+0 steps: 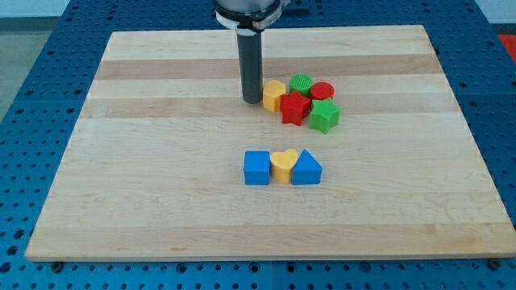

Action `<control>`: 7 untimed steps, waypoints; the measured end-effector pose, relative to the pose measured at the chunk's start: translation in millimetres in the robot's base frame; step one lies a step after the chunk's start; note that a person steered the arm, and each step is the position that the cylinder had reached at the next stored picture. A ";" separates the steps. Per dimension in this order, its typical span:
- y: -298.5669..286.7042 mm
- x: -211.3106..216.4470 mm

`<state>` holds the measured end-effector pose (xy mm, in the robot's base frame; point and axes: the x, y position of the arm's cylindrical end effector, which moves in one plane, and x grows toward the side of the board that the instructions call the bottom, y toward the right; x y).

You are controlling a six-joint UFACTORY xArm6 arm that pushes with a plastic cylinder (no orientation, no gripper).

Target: Separate the blue cube and the yellow heart

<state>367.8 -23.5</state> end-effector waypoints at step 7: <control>-31.0 71.0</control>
<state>438.8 -54.5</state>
